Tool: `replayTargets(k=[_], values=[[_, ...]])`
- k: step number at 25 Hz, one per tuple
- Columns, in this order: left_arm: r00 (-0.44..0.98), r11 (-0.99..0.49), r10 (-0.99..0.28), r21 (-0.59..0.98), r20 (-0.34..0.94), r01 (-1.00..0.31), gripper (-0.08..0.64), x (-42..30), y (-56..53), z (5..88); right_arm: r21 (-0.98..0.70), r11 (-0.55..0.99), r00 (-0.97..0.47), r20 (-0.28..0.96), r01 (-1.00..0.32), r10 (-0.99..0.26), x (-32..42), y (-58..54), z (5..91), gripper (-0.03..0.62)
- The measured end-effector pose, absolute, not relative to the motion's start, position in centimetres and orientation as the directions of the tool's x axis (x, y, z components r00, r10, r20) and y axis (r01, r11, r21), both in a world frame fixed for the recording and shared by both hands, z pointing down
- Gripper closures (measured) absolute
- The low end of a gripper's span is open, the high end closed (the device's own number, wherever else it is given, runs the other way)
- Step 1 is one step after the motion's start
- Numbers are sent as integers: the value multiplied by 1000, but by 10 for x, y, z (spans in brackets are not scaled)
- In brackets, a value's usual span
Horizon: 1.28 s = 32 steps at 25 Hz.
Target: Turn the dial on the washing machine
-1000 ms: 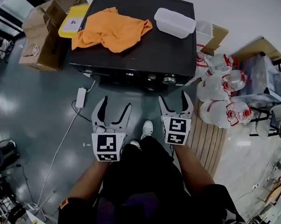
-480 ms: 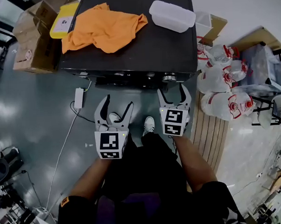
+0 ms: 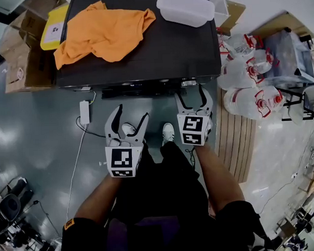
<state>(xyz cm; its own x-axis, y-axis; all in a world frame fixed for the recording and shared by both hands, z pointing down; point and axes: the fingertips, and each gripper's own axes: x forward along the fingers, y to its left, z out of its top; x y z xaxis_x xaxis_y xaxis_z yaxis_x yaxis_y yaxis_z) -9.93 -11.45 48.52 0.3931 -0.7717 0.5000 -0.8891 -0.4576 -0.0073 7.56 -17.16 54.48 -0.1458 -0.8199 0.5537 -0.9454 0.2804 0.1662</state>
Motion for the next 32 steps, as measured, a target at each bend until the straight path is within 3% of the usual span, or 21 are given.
replayTargets(k=[4, 7, 15, 27, 32], values=[[384, -445, -773, -1, 505, -895, 239, -104, -117, 489, 178, 266, -130, 547, -947, -827, 79, -176, 545, 251], [382, -437, -776, 9, 502, -899, 239, -104, -117, 491, 203, 266, -118, 541, -942, -832, 80, -179, 545, 308], [382, -428, -781, 21, 494, -904, 239, -99, -115, 490, 186, 259, -123, 535, -948, -836, 81, -180, 545, 316], [389, -434, -785, 21, 483, -901, 239, -97, -117, 484, -295, 175, -308, 501, -939, -809, 89, -180, 549, 316], [390, -438, -786, 12, 479, -899, 239, -94, -121, 481, -126, 219, -253, 526, -967, -812, 88, -181, 547, 308]])
